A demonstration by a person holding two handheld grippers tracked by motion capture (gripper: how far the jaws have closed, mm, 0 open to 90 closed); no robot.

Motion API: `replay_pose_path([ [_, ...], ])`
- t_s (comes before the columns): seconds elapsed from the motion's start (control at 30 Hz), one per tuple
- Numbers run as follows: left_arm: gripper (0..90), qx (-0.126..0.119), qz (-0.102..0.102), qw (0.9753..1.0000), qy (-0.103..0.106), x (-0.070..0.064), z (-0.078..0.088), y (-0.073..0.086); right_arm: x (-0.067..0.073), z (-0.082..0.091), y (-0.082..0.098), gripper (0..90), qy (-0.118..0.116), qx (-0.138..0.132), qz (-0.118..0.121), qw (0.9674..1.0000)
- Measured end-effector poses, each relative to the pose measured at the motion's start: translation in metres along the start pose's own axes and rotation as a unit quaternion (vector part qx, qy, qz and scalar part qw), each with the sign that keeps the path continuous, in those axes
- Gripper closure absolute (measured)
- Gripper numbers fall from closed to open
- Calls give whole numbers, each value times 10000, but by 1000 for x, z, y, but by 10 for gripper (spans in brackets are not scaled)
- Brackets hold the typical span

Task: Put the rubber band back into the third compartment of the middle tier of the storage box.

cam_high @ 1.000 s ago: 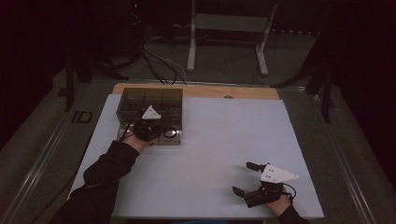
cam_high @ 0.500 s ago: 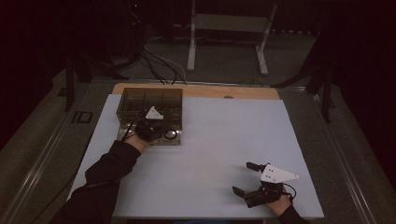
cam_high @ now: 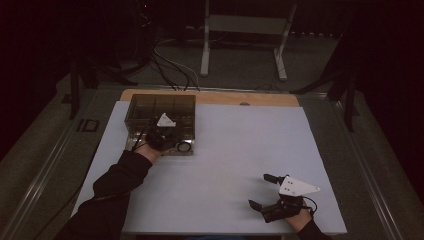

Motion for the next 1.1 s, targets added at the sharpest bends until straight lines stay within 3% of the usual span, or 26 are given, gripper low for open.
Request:
replay_pose_path([
  [0.17, 676, -111, 44, 9999, -15, -1, 8, -3, 0, 0, 0, 0, -1, 4, 5, 10000],
  [0.63, 475, -42, 22, 10000, -56, -5, 22, -2, 1, -1, 0, 0, -17, 15, -7, 10000],
  [0.73, 382, 22, 60, 9999, 99, -7, 22, 0, 1, -1, 0, 0, -18, 17, -11, 10000],
  [0.8, 358, 71, 15, 10000, 18, -8, 23, 1, 1, -1, 0, 0, -17, 18, -15, 10000],
  [0.83, 295, 96, 12, 9999, 28, -9, 23, 1, 1, 0, 0, 0, -14, 13, -12, 10000],
  [0.93, 214, 127, 45, 9999, -17, -10, 25, 2, 1, 0, 0, 0, -15, 13, -11, 10000],
  [1.1, 129, 152, 61, 9999, -15, -12, 30, 3, 1, 0, 0, 0, -15, 16, -13, 10000],
])
Point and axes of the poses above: each handheld gripper's, and its own axes: z roughly backward along the jaws, y roughly out of its underside, x roughly to its left, the point moved 6 cm from there along -z, roughly forward along the jaws, and after that the axes turned 15 degrees about -z, right-handed, at the moved point
